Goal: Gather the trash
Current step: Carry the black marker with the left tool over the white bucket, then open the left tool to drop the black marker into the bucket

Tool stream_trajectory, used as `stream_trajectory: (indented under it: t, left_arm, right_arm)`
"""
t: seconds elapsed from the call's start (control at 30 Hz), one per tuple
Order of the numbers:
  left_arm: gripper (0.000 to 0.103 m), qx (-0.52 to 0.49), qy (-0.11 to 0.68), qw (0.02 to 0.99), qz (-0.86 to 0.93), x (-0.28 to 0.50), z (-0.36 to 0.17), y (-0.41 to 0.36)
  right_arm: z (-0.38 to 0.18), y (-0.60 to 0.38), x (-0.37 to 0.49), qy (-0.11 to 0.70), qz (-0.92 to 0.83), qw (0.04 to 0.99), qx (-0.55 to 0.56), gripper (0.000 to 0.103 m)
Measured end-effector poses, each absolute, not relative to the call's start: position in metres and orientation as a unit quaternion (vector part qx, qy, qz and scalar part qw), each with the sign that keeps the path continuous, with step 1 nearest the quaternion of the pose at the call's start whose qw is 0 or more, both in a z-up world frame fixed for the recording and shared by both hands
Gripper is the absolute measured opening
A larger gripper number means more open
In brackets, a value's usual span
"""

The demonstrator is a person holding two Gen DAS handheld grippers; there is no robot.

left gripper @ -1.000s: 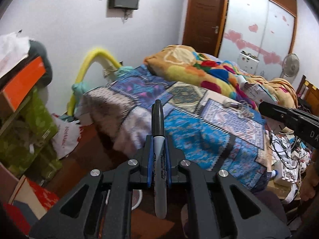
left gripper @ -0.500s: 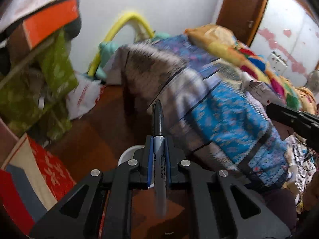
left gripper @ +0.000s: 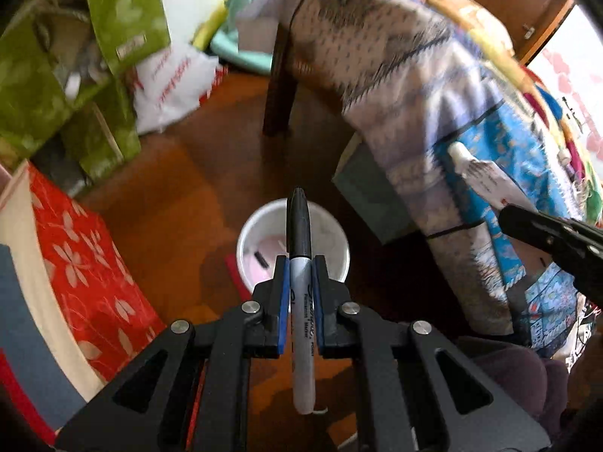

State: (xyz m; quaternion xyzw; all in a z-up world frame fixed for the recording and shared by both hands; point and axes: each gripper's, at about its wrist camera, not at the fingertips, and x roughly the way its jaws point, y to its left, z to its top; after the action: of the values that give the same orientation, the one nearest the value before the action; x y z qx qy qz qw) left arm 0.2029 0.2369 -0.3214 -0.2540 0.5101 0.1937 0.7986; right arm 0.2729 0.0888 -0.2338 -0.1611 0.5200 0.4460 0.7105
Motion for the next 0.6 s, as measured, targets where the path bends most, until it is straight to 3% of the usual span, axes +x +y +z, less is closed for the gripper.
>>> stream_trajectory:
  t: [0.4,0.6]
  left_arm:
    - [0.01,-0.286,0.571,0.749,0.176,0.228,-0.394,0.248]
    - [0.01,-0.279,0.566,0.756,0.173,0.246,-0.39,0.254]
  right_arm:
    - [-0.308,0.142,0.291,0.586,0.435,0.653,-0.205,0.005]
    - [-0.315,0.149,0.303,0.606,0.438,0.635,-0.195,0.005]
